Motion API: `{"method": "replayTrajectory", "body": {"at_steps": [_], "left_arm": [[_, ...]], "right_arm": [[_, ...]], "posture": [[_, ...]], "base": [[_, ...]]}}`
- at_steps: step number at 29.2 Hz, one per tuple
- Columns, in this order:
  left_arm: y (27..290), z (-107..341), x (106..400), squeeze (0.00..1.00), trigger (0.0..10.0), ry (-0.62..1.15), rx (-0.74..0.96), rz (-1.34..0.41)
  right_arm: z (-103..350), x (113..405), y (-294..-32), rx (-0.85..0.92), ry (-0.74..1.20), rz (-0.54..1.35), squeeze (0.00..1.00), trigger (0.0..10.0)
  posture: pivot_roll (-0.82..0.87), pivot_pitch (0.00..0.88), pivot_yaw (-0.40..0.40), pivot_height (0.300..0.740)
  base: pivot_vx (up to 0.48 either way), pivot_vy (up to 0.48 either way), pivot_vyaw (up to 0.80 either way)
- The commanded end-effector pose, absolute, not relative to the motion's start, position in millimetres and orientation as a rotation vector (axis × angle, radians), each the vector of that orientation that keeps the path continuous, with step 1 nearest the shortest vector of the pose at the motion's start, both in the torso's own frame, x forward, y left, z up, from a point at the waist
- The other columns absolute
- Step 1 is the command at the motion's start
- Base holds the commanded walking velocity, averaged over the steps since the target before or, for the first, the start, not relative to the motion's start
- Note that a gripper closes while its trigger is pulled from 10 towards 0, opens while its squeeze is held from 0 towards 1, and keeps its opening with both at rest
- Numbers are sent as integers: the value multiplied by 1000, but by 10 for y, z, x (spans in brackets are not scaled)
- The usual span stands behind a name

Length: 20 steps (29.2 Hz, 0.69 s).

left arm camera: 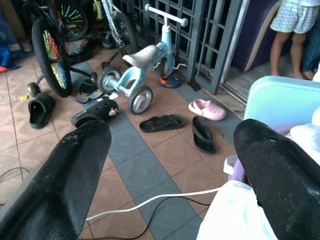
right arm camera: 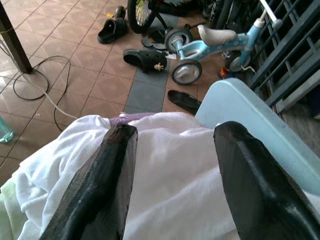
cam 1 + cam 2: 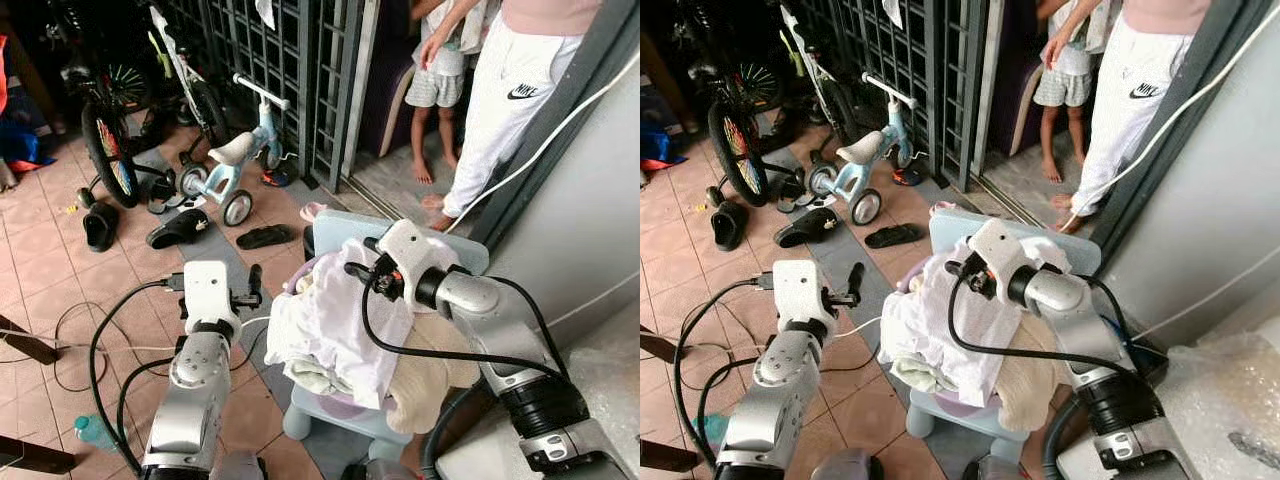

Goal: Clothes washing

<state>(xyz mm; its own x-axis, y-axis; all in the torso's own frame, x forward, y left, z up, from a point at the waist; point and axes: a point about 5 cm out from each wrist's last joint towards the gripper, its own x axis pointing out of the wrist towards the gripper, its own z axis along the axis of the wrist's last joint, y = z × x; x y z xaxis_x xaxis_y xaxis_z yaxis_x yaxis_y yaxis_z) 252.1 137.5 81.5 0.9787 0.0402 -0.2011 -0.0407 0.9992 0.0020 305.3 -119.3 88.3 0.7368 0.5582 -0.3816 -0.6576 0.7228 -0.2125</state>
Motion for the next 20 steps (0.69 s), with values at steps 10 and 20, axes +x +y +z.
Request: {"method": "replayTrajectory", "body": {"at_steps": [10, 20], "left_arm": [[1751, 840, 2199, 0, 10000, 251, 67, 199], [1685, 865, 2091, 0, 10000, 278, 59, 179]], "right_arm": [[519, 3234, -1179, -430, 431, 377, 1000, 10000], [130, 3063, -1157, -451, 593, 344, 247, 10000]], "posture": [[149, 23, -36, 740], [154, 53, -34, 740]], "base": [[0, 0, 0], [0, 0, 0]]}}
